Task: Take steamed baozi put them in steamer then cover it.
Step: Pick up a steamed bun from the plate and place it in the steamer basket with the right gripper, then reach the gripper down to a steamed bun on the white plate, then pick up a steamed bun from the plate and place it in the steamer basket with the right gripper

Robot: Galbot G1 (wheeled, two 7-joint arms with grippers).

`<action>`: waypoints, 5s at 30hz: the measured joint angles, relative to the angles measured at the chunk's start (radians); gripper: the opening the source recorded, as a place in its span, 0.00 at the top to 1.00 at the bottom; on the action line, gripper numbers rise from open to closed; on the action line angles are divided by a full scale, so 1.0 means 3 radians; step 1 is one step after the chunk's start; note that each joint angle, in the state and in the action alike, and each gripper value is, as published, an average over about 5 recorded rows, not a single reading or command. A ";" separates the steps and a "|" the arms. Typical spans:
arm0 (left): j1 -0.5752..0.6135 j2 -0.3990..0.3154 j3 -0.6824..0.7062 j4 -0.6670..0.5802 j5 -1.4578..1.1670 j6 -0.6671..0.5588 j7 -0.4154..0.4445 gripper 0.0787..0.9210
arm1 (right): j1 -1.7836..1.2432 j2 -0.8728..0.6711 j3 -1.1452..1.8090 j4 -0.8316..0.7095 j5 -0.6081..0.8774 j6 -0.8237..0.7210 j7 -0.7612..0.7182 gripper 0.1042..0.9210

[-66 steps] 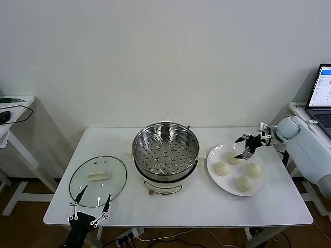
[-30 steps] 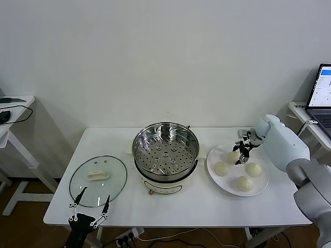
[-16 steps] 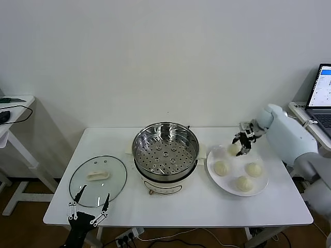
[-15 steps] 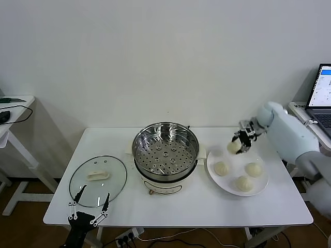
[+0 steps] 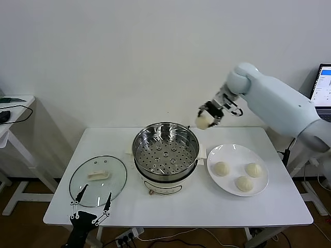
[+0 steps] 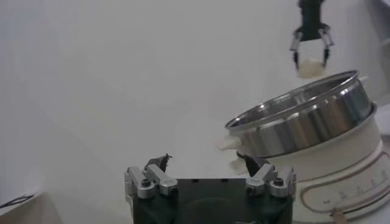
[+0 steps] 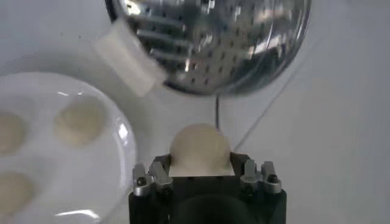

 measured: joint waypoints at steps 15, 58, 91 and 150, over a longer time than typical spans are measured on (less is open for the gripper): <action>0.0007 -0.0014 -0.0020 0.0007 -0.0006 -0.0042 -0.0011 0.12 | -0.0176 0.0546 -0.0141 -0.0141 -0.0510 0.0386 0.0102 0.30; -0.0051 -0.0011 -0.0038 0.0043 -0.0007 -0.0066 -0.0015 0.12 | 0.0205 -0.0156 -0.0501 -0.0170 0.0918 -0.0755 -0.0018 0.12; -0.0013 -0.0049 -0.0124 0.0020 -0.0004 -0.0077 -0.0028 0.12 | -0.0851 -0.0638 -0.0623 -0.0655 0.1534 -0.1705 0.0406 0.12; -0.0091 0.0018 -0.0070 -0.0003 -0.0034 -0.0086 -0.0055 0.12 | 0.0931 0.0531 -0.1746 0.0200 0.2537 -0.2272 0.0270 0.30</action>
